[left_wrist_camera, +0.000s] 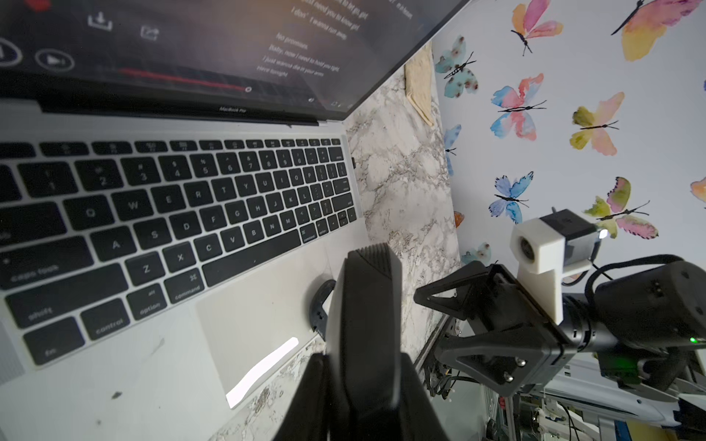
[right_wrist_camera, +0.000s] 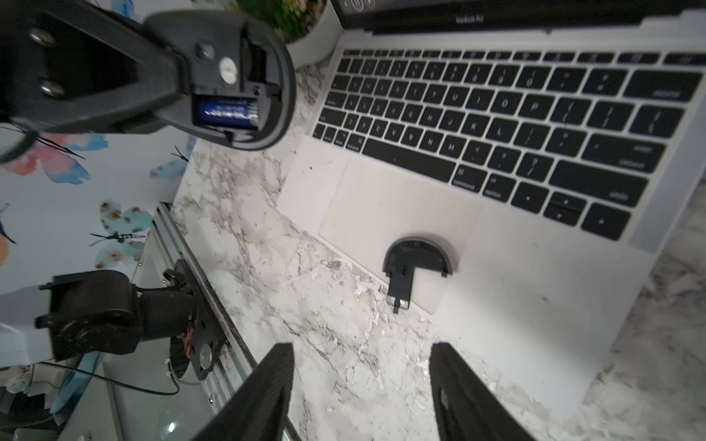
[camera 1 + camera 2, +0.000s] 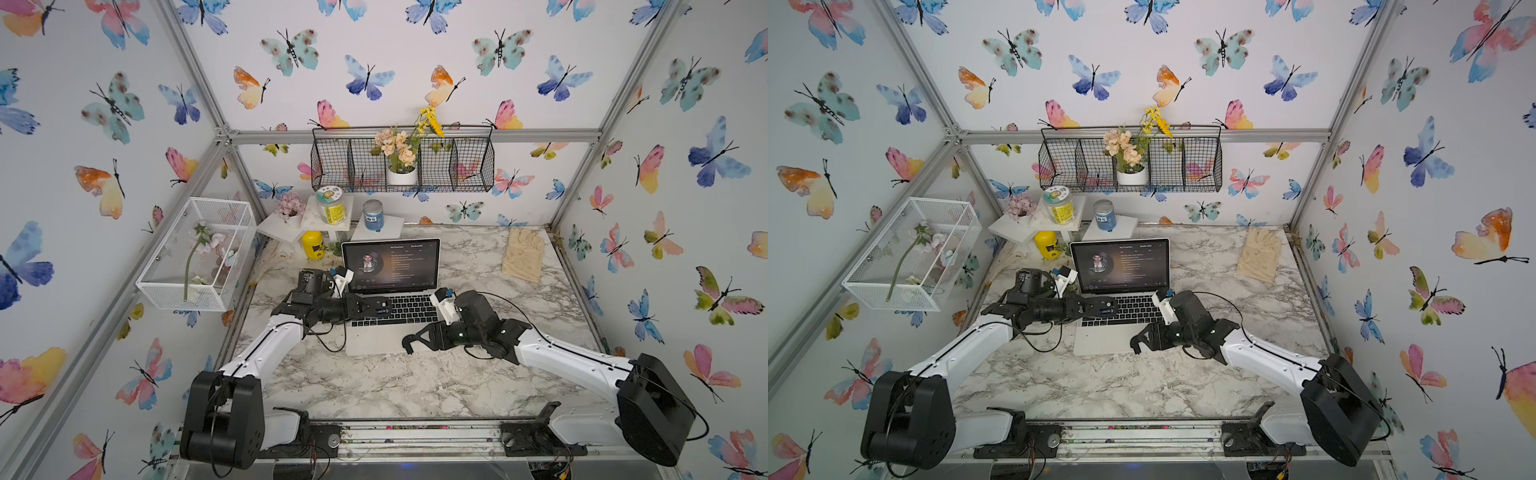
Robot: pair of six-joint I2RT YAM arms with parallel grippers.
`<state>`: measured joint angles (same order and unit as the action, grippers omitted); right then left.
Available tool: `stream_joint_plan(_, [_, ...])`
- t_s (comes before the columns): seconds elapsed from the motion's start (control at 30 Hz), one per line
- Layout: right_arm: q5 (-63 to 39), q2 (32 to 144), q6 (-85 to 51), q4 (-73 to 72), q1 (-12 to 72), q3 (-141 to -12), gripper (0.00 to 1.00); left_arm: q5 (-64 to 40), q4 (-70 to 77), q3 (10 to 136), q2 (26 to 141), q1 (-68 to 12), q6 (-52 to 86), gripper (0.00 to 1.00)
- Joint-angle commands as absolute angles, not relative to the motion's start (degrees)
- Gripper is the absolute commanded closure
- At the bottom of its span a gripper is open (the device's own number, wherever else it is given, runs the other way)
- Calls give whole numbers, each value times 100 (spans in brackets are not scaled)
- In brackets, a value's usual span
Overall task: Remove the wireless mouse receiver from the laptop
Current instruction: Place the mouse at the center of the board.
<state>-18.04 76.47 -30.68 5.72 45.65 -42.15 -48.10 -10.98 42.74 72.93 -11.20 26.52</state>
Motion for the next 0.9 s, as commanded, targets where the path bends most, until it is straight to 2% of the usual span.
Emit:
stream_joint_plan(0.0, [-1044,7727,-2747,909,4568,-4281,37,-4290,-598,4188,7184,-1315,3256,98])
stream_joint_plan(0.1, [-1156,7860,-2701,797,4571,-4266,38,-4321,-676,4449,7406,-1327,3241,98])
stream_joint_plan(0.23, [-1005,8077,-2759,866,4661,-4310,38,-4437,264,4520,7520,-1351,4103,98])
stream_joint_plan(0.47, [-370,7960,-2952,1290,4654,-4301,38,-4268,1349,5366,8174,-2174,5149,100])
stream_joint_plan(0.6, [17,7910,-3031,1731,4649,-4400,37,-3832,2019,4281,7445,-2355,5781,100])
stream_joint_plan(0.87, [394,8408,-2952,2546,4649,-5088,37,-3008,1107,2413,5371,-2966,5566,100])
